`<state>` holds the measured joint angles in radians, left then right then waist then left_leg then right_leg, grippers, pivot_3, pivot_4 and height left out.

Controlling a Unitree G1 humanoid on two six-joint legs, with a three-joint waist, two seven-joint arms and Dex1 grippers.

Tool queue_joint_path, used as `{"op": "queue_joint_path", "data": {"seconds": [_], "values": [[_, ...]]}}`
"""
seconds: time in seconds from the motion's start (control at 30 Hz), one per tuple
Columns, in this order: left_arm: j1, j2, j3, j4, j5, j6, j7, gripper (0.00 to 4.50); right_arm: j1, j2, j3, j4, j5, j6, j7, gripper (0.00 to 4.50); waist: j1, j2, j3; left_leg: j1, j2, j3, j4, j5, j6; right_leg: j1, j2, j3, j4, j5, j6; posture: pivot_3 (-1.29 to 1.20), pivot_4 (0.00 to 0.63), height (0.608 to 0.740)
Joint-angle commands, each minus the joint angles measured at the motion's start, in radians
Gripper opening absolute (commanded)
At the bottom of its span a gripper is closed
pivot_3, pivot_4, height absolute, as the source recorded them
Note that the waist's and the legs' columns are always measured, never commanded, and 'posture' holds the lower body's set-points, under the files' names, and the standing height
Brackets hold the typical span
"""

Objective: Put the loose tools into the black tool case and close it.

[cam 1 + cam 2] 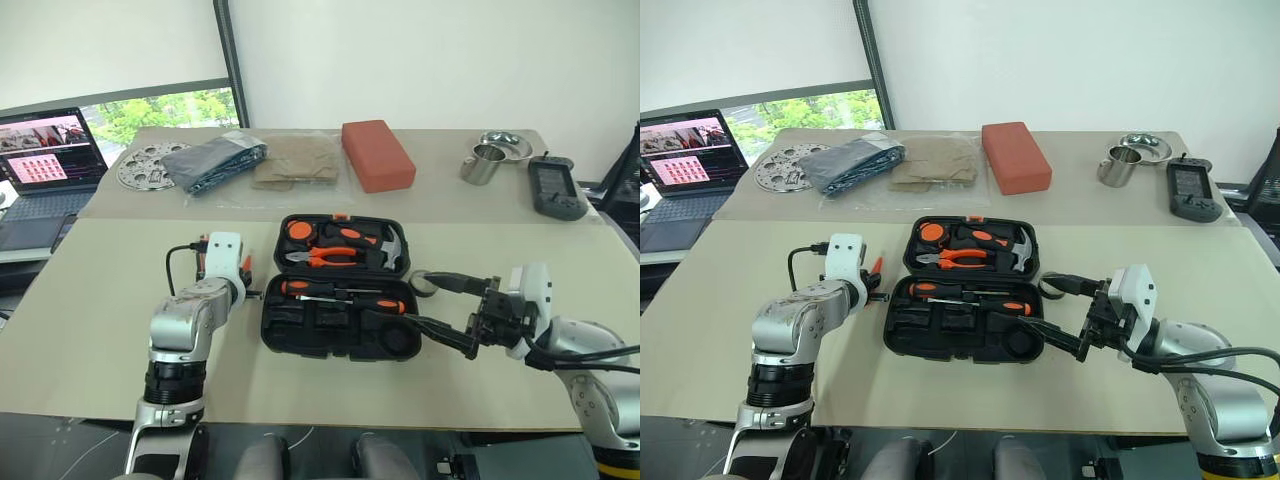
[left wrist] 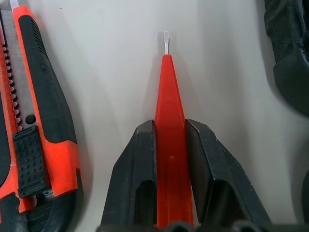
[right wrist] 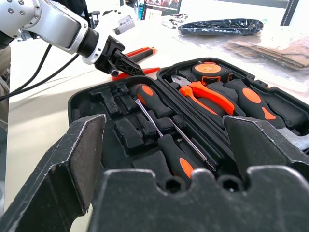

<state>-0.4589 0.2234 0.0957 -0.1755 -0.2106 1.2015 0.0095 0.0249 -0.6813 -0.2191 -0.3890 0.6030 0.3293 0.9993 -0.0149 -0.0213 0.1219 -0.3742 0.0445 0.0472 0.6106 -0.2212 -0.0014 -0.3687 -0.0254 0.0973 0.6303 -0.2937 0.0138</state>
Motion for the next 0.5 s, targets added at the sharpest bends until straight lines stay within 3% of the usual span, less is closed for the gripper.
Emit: {"op": "queue_joint_path", "data": {"seconds": [0.03,0.17,0.33,0.4,0.5], "values": [[0.009,-0.001,0.004,-0.010,0.013,0.004,-0.001,0.43,-0.003,-0.004,-0.033,-0.035,0.011,-0.040,0.001,4.50,-0.001,0.000,0.000,0.000,0.000,0.000,0.000,0.000,0.000,0.000,0.000,0.000,0.000,0.000,0.000,0.00,0.150,0.740],[0.011,0.011,-0.006,-0.043,0.032,-0.070,-0.012,0.43,-0.008,-0.007,-0.031,-0.034,0.014,-0.047,0.007,4.50,0.000,0.000,0.000,0.000,0.000,0.000,0.000,0.000,0.000,0.000,0.000,0.000,0.000,0.000,0.000,0.00,0.150,0.740],[-0.022,0.076,-0.050,-0.030,0.053,-0.309,-0.104,0.43,-0.038,0.030,-0.041,-0.015,0.028,-0.091,-0.012,4.50,0.000,0.000,0.000,0.000,0.000,-0.001,0.000,0.001,-0.001,0.000,0.000,0.000,0.000,0.000,0.000,0.00,0.150,0.740],[-0.042,0.098,-0.072,-0.027,0.037,-0.417,-0.195,0.43,-0.038,0.025,-0.038,-0.009,0.032,-0.084,-0.004,4.50,0.001,0.000,0.000,-0.001,0.000,-0.001,0.000,0.001,-0.001,0.000,0.000,0.000,0.000,0.000,0.000,0.00,0.150,0.740],[-0.032,0.193,-0.133,-0.039,-0.009,-0.605,-0.466,0.43,-0.028,0.010,-0.044,0.002,0.027,-0.088,0.017,4.50,0.003,0.002,-0.001,-0.002,-0.001,0.000,0.000,0.001,-0.001,0.000,0.000,0.000,-0.001,0.000,0.000,0.00,0.150,0.740]]}}
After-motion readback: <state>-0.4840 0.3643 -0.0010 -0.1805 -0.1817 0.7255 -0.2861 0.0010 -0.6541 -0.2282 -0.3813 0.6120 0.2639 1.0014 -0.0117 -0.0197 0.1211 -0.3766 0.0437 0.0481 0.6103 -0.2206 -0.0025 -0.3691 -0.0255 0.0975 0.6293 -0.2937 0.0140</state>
